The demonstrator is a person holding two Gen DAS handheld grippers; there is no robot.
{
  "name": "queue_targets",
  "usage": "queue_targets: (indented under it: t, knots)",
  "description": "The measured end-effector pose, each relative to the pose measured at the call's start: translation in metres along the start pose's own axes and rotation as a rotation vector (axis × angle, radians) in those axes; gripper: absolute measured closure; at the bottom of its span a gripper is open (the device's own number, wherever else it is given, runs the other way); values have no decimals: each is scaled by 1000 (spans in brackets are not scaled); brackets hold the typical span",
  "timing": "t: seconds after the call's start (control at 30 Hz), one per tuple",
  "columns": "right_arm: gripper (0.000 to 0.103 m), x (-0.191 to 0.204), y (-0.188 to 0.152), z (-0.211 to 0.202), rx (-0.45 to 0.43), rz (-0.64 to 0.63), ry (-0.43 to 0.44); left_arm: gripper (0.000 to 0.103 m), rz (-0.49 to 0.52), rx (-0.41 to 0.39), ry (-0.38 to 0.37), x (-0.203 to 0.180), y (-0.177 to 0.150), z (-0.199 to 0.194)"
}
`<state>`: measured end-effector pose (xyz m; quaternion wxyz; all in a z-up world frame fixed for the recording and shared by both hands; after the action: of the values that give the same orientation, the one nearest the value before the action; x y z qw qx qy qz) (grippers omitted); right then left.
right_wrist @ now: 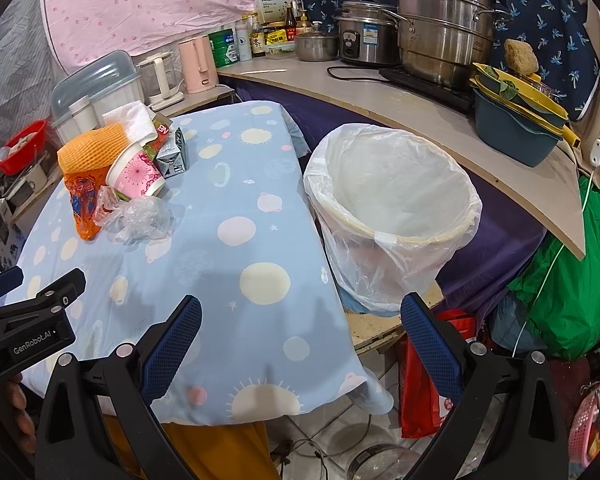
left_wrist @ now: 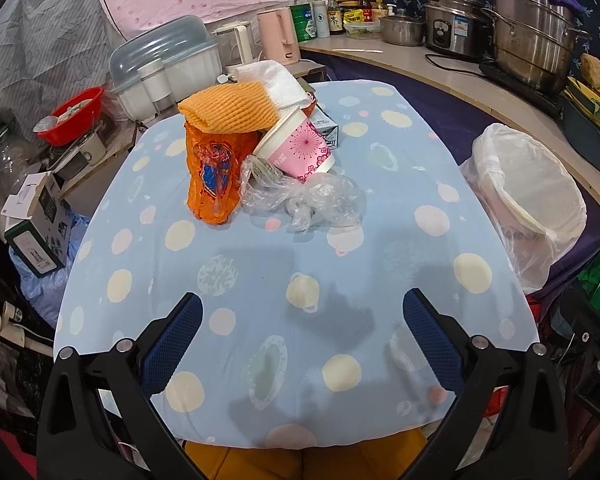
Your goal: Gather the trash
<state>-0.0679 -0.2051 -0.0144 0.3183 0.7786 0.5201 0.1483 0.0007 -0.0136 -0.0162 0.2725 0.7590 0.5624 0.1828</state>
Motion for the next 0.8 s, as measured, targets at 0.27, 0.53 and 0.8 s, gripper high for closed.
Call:
queue_targets:
  t: [0.27,0.53,0.8]
  knots:
    - [7,0,0,-1,-1,2,1,7,-2,2,-3,1,-1,1]
    - [7,0,0,-1,-1,1,2,7,-1,2,-3,0,-1,0]
    - [7,0,0,-1,-1,2,2,7,-2,3,-5,0,-2,0]
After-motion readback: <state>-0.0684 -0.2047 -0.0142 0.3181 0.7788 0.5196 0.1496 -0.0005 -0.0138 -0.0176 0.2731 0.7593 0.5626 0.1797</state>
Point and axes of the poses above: each gripper's, at about its wrist camera, not at the fingertips, and z roughly the way its jaws point, x to its left, y to its top, the point moved 2 cm from there along z, roughly the way its jaws point, and after that the axes turned 12 degrees about -y, right-handed, at the moved point
